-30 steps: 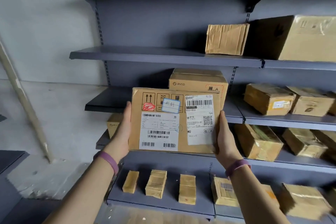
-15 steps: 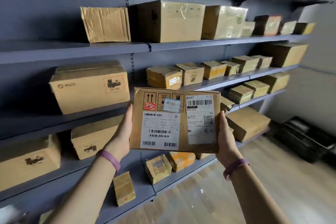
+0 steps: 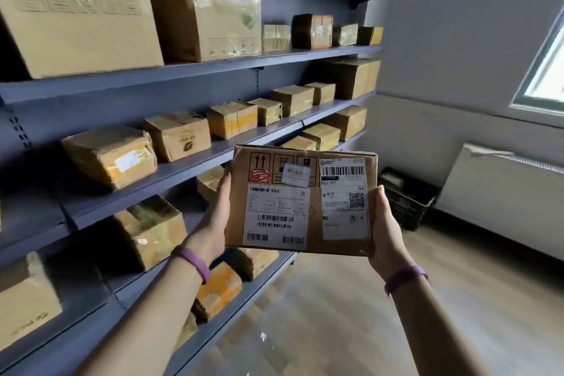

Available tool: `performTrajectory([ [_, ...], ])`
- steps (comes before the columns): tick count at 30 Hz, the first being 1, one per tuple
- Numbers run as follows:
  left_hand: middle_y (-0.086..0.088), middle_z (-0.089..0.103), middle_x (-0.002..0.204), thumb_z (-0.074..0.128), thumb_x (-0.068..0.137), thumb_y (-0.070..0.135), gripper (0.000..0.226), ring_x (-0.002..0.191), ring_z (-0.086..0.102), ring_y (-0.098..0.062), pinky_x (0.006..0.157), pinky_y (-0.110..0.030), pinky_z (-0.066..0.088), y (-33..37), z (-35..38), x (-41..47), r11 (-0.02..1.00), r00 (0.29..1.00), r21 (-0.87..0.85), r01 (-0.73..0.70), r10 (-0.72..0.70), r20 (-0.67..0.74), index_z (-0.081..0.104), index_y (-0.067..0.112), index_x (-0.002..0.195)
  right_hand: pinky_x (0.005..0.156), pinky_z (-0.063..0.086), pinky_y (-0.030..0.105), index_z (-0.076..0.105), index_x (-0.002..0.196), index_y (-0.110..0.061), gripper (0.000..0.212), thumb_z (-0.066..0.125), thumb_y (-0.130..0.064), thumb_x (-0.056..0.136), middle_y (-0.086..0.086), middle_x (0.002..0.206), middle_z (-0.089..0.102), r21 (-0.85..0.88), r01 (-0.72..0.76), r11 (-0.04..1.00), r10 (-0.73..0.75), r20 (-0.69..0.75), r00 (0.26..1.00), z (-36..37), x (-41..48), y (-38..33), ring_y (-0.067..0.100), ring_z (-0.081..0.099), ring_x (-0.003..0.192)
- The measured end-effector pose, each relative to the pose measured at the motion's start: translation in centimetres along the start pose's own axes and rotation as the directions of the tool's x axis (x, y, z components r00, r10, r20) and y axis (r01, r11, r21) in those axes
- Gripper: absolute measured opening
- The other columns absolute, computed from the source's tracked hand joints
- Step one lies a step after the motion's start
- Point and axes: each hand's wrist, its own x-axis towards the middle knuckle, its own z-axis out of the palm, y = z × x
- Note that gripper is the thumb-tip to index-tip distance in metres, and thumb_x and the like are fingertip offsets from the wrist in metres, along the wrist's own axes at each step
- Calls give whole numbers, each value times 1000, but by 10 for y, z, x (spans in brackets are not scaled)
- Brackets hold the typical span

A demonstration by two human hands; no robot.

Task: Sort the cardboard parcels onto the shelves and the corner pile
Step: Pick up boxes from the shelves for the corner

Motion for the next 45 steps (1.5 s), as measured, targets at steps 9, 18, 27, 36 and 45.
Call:
performTrajectory([
  [9,-7,70,122,23,85,85,78,114,63,-32,102,-61,44,1,121,106,998,956,56,38,-53,290,69,34,121,98,50,53,72,98,-29,47,38,-62,96,0,99,76,24,0,1000,4,-169,986,-70,106,-28,27,69,101],
  [18,-7,67,122,21,87,84,76,111,61,-30,100,-54,45,11,210,268,988,941,130,87,-124,316,65,33,123,101,48,52,71,108,-24,50,39,-61,97,4,110,74,54,21,998,-7,-251,968,-83,267,-38,27,68,107],
  [27,-4,71,115,20,89,81,77,108,64,-27,92,-47,50,39,307,418,982,873,157,108,-169,458,68,30,123,102,47,52,69,114,-24,50,37,-59,98,4,116,72,68,69,995,-42,-344,938,-97,407,-74,26,67,110],
  [36,8,76,82,16,97,69,67,91,68,-18,69,-35,50,50,444,514,977,817,210,33,-148,557,70,31,106,95,52,48,69,112,-25,49,34,-57,100,4,112,74,75,104,992,-58,-459,887,-164,521,-107,25,69,104],
  [45,-2,68,127,18,84,87,82,121,60,-28,103,-60,45,49,614,634,976,719,215,28,-169,674,65,35,127,102,48,52,69,114,-26,50,36,-60,99,6,115,73,104,112,988,-52,-463,885,-275,688,-150,26,68,108],
])
